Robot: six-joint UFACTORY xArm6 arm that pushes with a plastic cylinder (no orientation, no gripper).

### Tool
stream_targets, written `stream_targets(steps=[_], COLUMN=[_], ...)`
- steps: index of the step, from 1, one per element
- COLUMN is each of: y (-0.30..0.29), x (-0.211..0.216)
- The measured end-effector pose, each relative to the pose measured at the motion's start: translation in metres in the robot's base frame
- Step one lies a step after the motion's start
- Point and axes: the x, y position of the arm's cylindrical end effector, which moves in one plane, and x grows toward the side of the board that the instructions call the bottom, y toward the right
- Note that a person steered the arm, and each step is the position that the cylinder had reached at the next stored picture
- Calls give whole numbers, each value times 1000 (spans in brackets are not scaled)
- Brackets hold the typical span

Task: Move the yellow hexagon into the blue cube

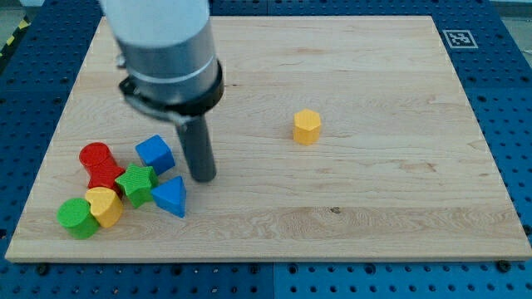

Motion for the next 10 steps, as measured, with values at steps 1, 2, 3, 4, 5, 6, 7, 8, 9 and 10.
stream_targets(steps=[1,2,3,4,5,6,7,8,9,10], y=[0,21,98,188,195,192,170,153,138,136], x=[-67,-126,-121,-79,-77,-81,-81,-80,-76,-65])
